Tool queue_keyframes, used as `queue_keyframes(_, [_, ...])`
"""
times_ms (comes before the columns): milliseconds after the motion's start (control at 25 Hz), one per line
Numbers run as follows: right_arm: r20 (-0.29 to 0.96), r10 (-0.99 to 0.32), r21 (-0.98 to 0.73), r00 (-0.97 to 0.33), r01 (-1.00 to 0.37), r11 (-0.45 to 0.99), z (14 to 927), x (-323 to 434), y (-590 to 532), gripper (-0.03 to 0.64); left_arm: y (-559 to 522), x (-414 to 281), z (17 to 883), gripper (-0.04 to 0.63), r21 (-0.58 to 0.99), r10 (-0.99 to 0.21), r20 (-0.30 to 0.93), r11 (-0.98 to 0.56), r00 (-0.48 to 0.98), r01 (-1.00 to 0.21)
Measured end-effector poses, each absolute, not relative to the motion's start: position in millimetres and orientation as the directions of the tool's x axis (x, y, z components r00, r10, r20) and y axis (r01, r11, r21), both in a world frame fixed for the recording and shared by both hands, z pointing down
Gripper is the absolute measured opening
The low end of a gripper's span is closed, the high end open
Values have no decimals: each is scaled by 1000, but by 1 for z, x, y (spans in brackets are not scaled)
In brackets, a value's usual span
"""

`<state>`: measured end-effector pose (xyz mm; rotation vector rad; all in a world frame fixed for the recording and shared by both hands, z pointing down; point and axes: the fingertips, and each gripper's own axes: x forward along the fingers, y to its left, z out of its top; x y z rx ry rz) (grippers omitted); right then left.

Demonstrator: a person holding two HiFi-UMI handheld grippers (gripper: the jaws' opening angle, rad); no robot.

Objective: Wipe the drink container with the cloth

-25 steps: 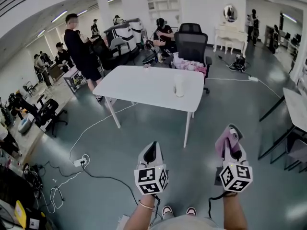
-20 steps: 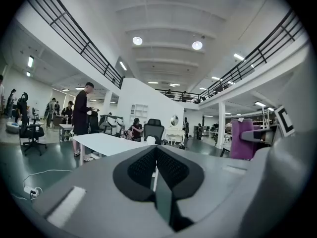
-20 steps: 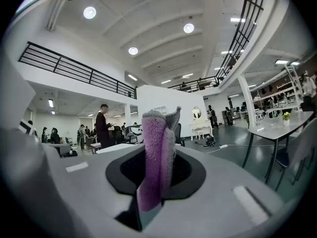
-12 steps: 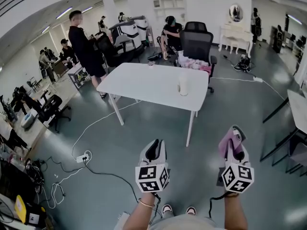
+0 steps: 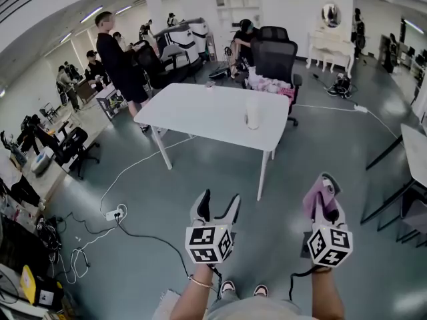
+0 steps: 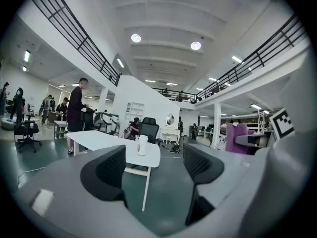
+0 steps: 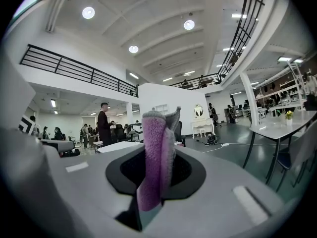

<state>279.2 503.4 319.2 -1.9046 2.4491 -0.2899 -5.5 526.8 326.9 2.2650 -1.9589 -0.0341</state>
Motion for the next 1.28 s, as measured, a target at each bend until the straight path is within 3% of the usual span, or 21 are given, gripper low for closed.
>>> queue_keyframes(160, [97,-961,-159,-261,-957,244,320,292,502,61,528,7,331,411,122,-986,83,-135,146,-983])
queue_keyframes(440, [97,-960,-169,-264,-954,246,327,321,499,63,530,30,336,469,108,-988,86,-121,130,-987])
queue_keyframes(1280, [129,-960,-218,-249,-951,218,348,331,413,63,444,21,348,474,95,-985,112,-118,128,-988])
